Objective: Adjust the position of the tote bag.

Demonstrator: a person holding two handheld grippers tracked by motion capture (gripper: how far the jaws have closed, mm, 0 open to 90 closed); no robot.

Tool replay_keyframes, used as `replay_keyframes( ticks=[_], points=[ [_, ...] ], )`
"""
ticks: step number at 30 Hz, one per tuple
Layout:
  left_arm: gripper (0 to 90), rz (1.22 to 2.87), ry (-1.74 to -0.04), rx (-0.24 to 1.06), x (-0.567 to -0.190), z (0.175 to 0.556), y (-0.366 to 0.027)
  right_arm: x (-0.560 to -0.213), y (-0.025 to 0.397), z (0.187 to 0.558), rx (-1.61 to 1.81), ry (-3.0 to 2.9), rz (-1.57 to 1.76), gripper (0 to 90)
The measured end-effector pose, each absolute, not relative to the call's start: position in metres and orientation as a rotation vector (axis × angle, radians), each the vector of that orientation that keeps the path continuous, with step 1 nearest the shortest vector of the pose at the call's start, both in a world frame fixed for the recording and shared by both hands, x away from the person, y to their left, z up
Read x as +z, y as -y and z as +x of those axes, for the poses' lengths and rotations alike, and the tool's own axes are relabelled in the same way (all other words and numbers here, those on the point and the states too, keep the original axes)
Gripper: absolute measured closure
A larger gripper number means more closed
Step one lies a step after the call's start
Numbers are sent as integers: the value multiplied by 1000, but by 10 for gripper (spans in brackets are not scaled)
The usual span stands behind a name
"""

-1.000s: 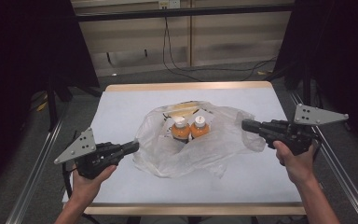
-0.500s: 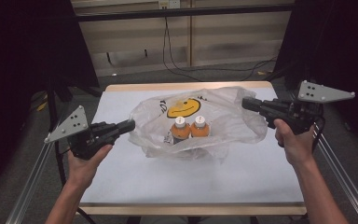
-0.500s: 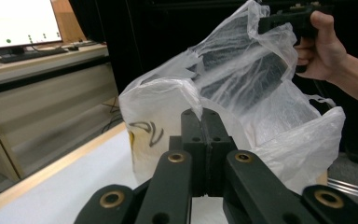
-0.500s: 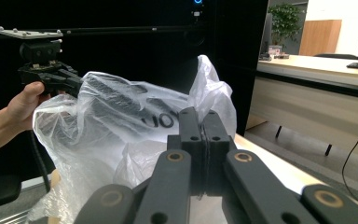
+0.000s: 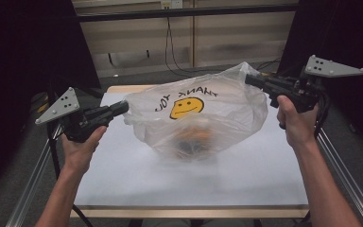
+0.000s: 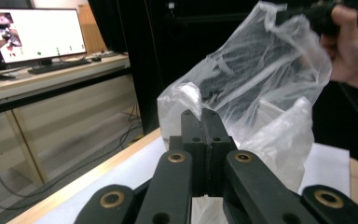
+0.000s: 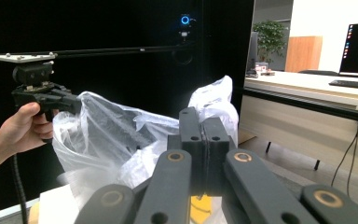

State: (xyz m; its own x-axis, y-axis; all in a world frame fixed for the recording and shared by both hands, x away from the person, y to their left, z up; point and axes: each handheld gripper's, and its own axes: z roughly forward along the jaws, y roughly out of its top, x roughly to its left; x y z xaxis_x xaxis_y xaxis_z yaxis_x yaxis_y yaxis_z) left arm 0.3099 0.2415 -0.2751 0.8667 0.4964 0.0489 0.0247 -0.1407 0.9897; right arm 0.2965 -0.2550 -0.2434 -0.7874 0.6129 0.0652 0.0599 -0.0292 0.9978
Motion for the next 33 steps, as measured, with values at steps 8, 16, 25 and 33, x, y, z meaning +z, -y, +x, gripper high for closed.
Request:
replay_keyframes(
  ticks=[8, 16, 25, 33],
  points=[
    [900, 1662, -420, 420, -269, 323, -241, -231, 256, 308, 1859, -1813, 729, 900],
    [900, 1662, -463, 470, -264, 341, -249, -219, 258, 320, 1818, -1778, 769, 900],
    [900, 1646, -505, 474, -264, 357, -261, -211, 267, 330, 1811, -1683, 831, 900],
    [900, 1679, -515, 426, -296, 368, -254, -240, 269, 331, 1761, -1777, 871, 900]
  ],
)
